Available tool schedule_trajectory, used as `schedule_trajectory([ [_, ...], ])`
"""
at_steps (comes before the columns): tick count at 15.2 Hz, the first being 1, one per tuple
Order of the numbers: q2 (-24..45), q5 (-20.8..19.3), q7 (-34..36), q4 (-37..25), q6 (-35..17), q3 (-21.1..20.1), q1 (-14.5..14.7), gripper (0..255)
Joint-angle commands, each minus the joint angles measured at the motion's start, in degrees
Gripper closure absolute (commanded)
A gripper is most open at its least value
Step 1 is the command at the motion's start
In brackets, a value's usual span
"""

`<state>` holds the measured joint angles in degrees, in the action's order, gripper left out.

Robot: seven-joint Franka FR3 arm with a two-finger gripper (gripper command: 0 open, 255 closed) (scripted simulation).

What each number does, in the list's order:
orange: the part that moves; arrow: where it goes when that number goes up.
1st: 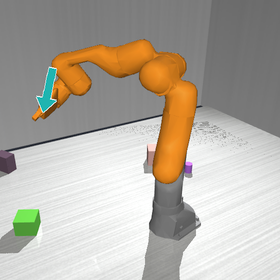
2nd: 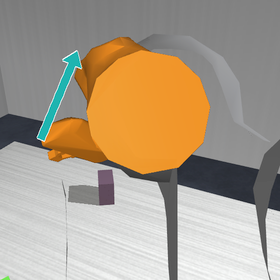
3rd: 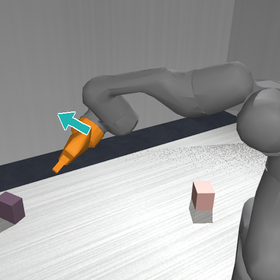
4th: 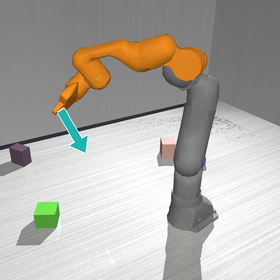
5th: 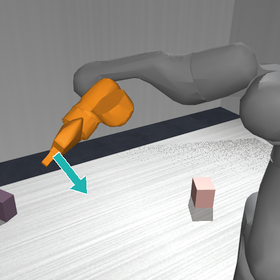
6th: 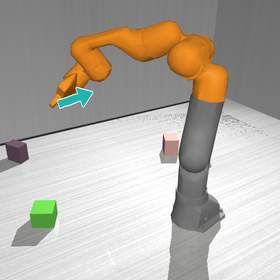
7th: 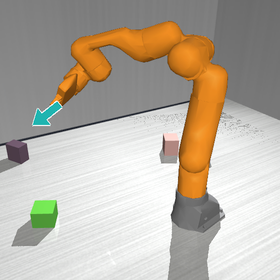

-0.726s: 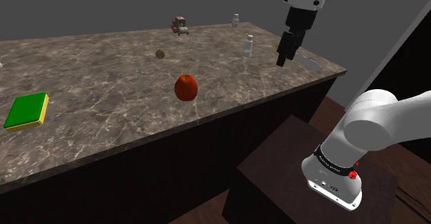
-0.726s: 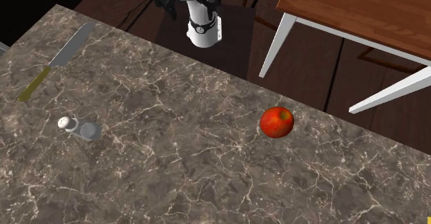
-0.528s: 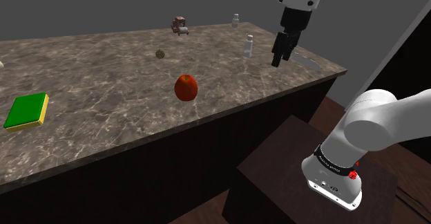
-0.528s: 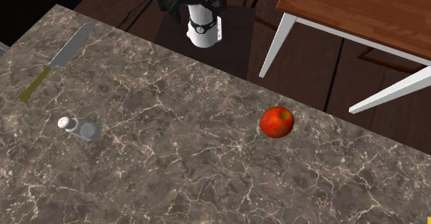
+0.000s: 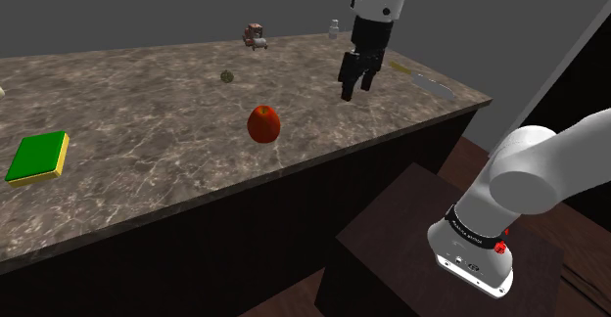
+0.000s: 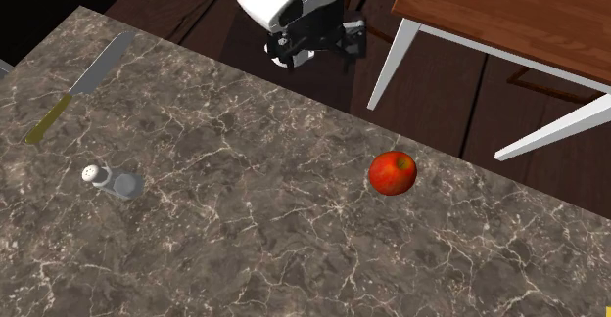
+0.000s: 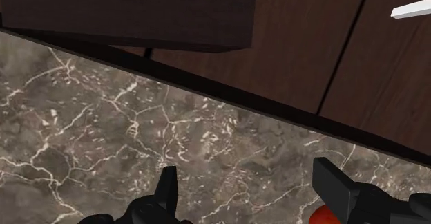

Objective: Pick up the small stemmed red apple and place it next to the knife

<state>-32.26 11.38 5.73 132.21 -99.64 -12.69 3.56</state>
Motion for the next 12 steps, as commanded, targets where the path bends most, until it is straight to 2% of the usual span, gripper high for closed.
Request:
schedule_trajectory([
  [1,3.8,0.2,2.0,-2.9,-1.4,-1.9,0.2,0],
  [7,15.6,-1.2,8.3,-11.8,-5.4,-7.5,0.8,0],
  [12,26.3,-5.0,14.4,-21.2,-7.1,-11.5,1.7,0],
])
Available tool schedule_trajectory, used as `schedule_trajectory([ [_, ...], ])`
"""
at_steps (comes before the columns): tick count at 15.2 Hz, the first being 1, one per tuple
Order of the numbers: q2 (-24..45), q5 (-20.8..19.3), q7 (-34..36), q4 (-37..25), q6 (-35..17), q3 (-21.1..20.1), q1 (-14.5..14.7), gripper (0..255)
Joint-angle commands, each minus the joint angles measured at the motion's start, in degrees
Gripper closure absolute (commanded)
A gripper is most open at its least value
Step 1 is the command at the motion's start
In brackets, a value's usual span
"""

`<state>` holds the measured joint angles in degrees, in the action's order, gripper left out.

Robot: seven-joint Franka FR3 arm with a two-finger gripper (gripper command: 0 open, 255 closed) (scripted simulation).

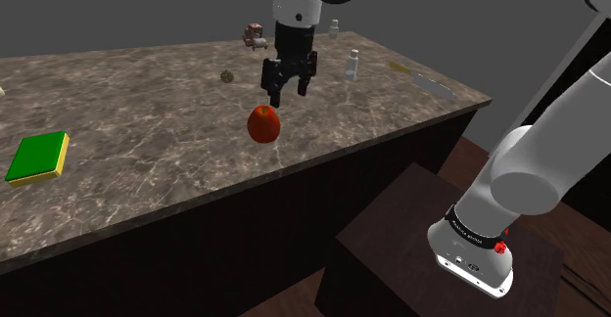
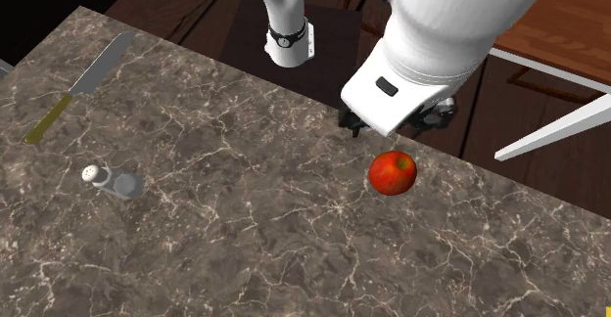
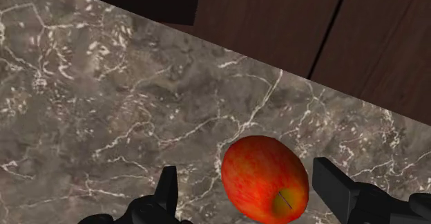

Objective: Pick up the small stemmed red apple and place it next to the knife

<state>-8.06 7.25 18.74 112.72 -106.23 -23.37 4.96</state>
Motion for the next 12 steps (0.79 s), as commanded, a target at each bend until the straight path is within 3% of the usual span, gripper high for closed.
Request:
schedule_trajectory([
  [1,4.4,-1.8,2.6,-3.8,-0.7,-1.5,0.6,0],
  [3,7.4,-3.3,4.3,-6.6,-0.7,-2.3,1.2,0],
  [12,8.4,-3.6,4.6,-1.9,-6.4,-2.5,1.5,0],
])
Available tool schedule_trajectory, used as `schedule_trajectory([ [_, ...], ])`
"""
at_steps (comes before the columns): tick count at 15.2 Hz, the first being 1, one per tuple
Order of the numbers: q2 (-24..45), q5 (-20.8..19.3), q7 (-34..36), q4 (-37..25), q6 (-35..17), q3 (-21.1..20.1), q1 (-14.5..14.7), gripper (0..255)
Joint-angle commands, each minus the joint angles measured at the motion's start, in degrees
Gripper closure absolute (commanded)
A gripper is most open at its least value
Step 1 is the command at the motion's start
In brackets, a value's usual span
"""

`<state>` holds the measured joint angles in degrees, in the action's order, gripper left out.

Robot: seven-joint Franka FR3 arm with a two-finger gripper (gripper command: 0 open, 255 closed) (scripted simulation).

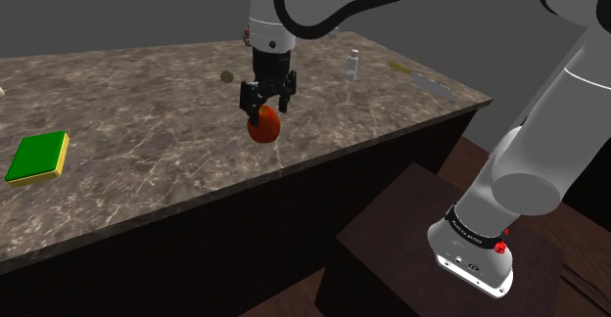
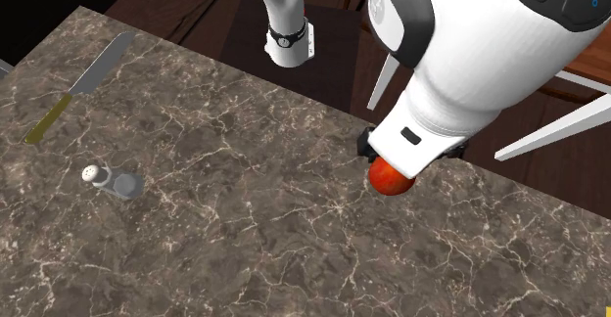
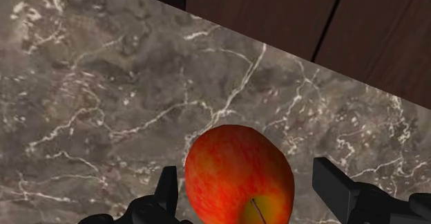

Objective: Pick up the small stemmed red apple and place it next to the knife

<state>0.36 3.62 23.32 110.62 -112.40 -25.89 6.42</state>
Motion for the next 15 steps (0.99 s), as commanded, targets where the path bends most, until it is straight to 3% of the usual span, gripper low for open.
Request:
schedule_trajectory([
  [1,0.0,0.0,0.0,0.2,-0.2,0.0,0.0,0],
  [6,0.0,0.0,0.0,0.2,-0.2,0.0,0.0,0],
  [7,0.0,0.0,0.0,0.2,-0.2,0.0,0.0,255],
  [15,-0.1,0.0,0.0,0.3,-0.2,0.0,0.0,255],
])
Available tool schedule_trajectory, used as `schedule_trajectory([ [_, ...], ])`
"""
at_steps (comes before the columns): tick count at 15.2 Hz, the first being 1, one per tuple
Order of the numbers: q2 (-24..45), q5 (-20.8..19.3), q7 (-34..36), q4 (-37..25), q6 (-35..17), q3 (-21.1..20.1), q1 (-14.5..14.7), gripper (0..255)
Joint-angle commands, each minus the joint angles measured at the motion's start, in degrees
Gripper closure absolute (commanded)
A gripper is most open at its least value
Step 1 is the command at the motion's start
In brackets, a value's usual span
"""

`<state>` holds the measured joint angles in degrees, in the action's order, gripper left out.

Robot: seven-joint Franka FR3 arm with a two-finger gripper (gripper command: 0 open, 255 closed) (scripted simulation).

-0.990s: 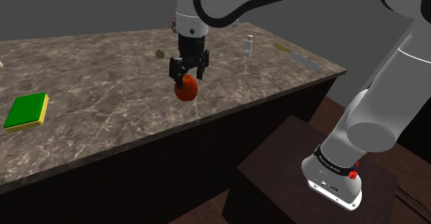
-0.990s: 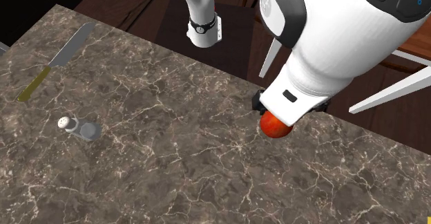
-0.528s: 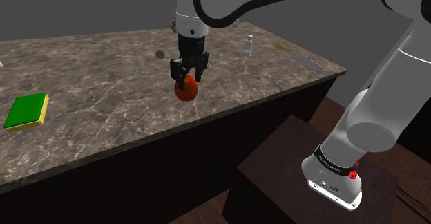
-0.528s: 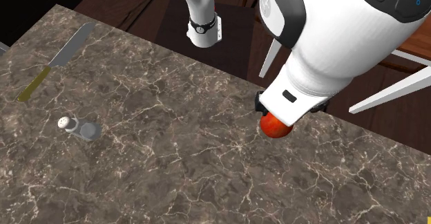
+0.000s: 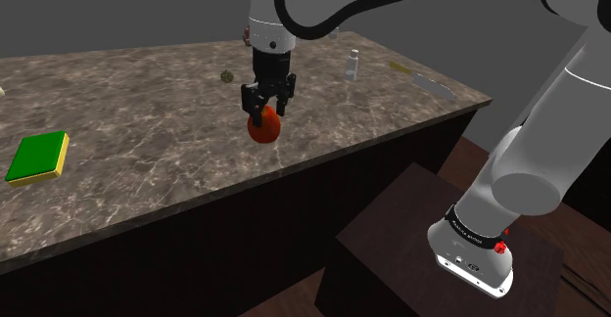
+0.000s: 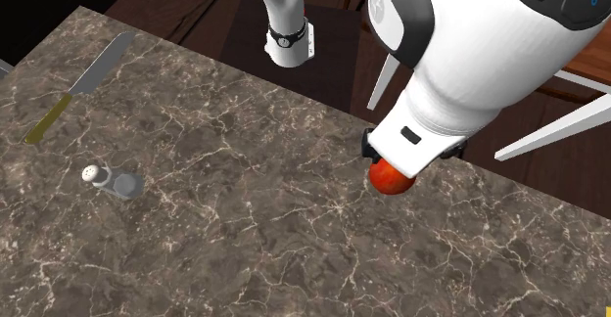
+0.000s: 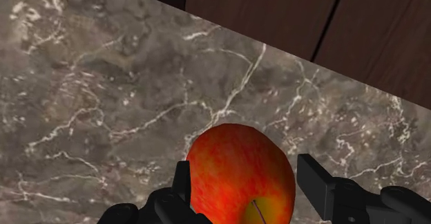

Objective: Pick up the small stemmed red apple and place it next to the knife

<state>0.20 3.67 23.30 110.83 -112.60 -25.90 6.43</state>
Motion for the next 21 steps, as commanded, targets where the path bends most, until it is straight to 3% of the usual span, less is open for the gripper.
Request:
schedule_trajectory([
  [1,0.2,-0.1,0.0,0.0,0.0,0.0,0.0,255],
  [21,-0.3,-0.1,0.7,-14.9,15.3,0.1,-0.2,255],
])
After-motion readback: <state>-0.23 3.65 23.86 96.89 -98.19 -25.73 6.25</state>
